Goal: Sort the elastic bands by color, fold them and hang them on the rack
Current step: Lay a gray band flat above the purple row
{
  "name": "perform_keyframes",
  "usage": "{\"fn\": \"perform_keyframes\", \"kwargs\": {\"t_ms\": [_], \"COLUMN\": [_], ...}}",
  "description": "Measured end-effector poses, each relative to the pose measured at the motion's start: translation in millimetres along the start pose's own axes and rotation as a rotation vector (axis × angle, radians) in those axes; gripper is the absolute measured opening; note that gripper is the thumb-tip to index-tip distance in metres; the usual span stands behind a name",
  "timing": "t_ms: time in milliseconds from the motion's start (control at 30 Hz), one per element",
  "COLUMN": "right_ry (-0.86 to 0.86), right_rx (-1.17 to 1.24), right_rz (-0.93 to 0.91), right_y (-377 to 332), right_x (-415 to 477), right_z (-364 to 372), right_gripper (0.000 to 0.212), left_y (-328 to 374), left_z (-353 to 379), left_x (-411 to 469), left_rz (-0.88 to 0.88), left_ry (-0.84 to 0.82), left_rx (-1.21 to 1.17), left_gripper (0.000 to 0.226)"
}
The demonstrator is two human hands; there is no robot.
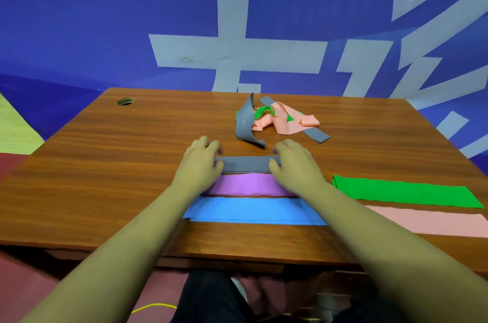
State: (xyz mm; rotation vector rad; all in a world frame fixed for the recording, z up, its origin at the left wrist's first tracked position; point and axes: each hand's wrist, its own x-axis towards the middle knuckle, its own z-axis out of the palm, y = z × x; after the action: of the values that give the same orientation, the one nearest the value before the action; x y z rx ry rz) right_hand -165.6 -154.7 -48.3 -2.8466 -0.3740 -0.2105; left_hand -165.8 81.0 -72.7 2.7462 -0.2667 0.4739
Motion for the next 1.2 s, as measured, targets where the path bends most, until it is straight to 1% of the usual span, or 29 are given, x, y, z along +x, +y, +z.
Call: {"fn": "perform_keyframes", "kwargs": {"t_ms": [100, 200, 267, 400, 433, 500, 567, 667, 733, 767, 833, 900, 1000, 1100, 1200], "right_ry": [-0.045, -0.072, -0.085, -0.120, -0.106, -0.036, 0.068, 0.224, 0.326, 0.379, 0.465, 0.526, 0.554, 0.519, 0.469], "right_rx": [-0.018, -0.002, 0.008, 0.035, 0.044, 0.082, 0.113, 0.041, -0.024, -0.051, -0.052, 0.061, 0.315, 0.590, 0.751], "right_rz": [0.025, 0.041, 0.039, 0.011, -0.005, -0.040, -0.071, -0.210, -0.321, -0.360, -0.388, -0.366, -0.324, -0.206, -0.126], "right_y": [2.2, 1.6, 3.1, 15.3, 18.9, 24.3, 26.7, 24.7, 20.3, 17.4, 9.3, 0.2, -14.3, -26.8, -31.4], "right_x": [34.7, 63.8, 81.0, 100.2, 102.1, 104.8, 107.6, 110.9, 109.3, 107.8, 103.1, 96.3, 81.4, 66.5, 55.7], "right_z": [4.7, 18.1, 31.0, 52.0, 54.5, 53.4, 42.2, 12.7, -10.9, -23.3, -48.0, -71.1, -99.8, -125.9, -141.5], "right_gripper": [0.035, 0.037, 0.035, 0.018, 0.016, 0.018, 0.018, 0.016, 0.023, 0.026, 0.024, 0.021, 0.018, 0.013, 0.012], "left_y": [4.6, 9.6, 10.9, 10.7, 10.4, 9.5, 6.8, 4.6, 7.0, 9.3, 15.8, 24.7, 39.9, 49.6, 53.5], "left_z": [7.4, 22.0, 34.4, 58.2, 61.7, 62.4, 55.8, 37.0, 20.4, 12.3, -3.6, -19.0, -42.9, -63.7, -81.7], "left_x": [39.9, 72.6, 93.4, 119.5, 122.7, 128.0, 131.7, 132.0, 129.0, 127.3, 122.7, 114.7, 95.2, 78.8, 68.2], "left_rz": [0.050, 0.122, 0.160, 0.208, 0.205, 0.182, 0.160, 0.199, 0.240, 0.254, 0.261, 0.203, 0.048, 0.034, 0.011], "left_ry": [-0.036, -0.048, -0.053, -0.176, -0.180, -0.126, -0.046, 0.081, 0.173, 0.209, 0.254, 0.295, 0.316, 0.298, 0.221], "left_rx": [0.035, 0.104, 0.113, 0.166, 0.168, 0.132, 0.092, 0.047, 0.015, 0.001, -0.039, -0.179, -0.490, -0.601, -0.653], "left_gripper": [0.025, 0.039, 0.044, 0.039, 0.037, 0.031, 0.029, 0.024, 0.020, 0.016, 0.013, 0.013, 0.004, 0.002, 0.010]}}
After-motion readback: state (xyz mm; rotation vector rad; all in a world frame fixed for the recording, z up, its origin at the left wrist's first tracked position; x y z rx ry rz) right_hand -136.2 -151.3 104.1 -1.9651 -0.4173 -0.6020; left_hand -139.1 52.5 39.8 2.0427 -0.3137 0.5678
